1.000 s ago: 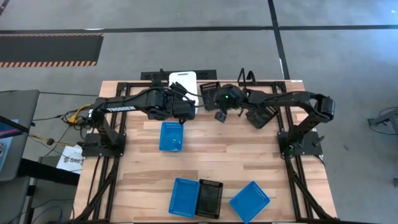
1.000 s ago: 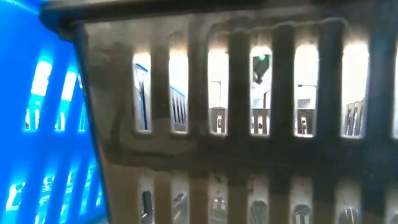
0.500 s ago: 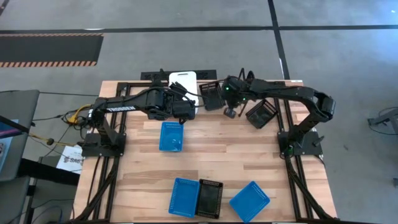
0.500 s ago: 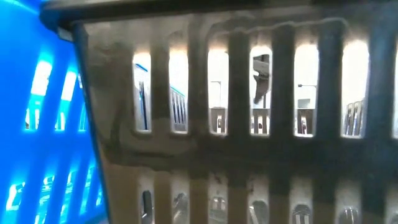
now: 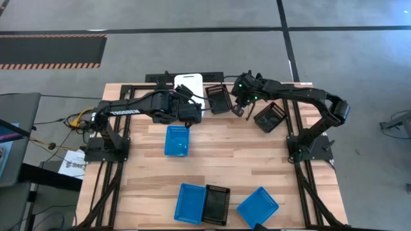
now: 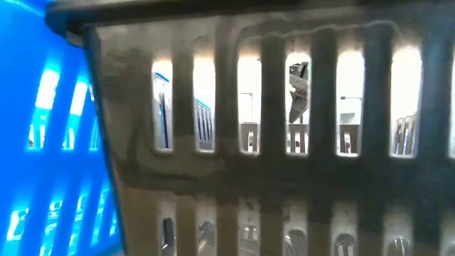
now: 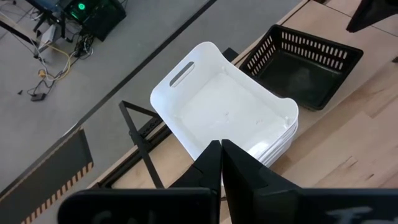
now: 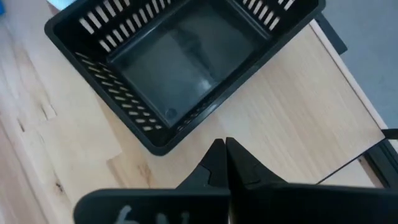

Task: Stack baskets on shelf by color
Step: Adjust the black bin on the shelf, then stack the top black bin on top of the black bin on the shelf

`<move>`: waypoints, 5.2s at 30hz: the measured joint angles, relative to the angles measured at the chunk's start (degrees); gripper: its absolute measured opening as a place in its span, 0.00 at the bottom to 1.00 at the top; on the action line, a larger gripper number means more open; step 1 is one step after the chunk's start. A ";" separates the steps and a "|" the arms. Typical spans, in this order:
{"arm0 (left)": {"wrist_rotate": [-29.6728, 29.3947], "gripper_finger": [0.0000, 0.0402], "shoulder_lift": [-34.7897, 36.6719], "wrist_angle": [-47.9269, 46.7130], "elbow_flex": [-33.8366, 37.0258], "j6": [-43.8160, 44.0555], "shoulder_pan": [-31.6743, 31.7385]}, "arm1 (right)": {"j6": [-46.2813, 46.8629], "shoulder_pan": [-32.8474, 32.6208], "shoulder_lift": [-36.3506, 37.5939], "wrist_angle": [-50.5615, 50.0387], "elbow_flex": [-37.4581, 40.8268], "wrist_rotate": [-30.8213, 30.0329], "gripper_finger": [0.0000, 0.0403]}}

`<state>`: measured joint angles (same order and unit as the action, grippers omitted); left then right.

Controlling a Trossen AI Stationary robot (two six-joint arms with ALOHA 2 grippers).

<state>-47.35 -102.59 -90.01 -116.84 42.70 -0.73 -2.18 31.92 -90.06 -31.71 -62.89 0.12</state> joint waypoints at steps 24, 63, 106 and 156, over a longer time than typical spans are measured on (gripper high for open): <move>0.00 0.00 -0.02 0.00 0.02 0.00 0.02 | 1.73 -4.34 0.85 2.10 -3.17 4.51 0.00; 4.56 0.00 -0.68 0.05 0.07 6.84 0.72 | 1.69 -5.25 31.12 -1.27 -5.49 8.85 0.00; 8.04 0.00 -2.64 7.42 0.04 7.21 0.40 | 22.52 -9.04 43.49 -21.36 24.92 6.30 0.44; 9.46 0.00 -2.56 7.46 0.00 -4.00 0.43 | 25.82 -5.14 8.28 -14.77 15.69 -1.72 0.44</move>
<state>-37.89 -105.14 -82.55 -116.84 38.70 -0.30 23.65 26.79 -81.78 -46.48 -47.20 -1.60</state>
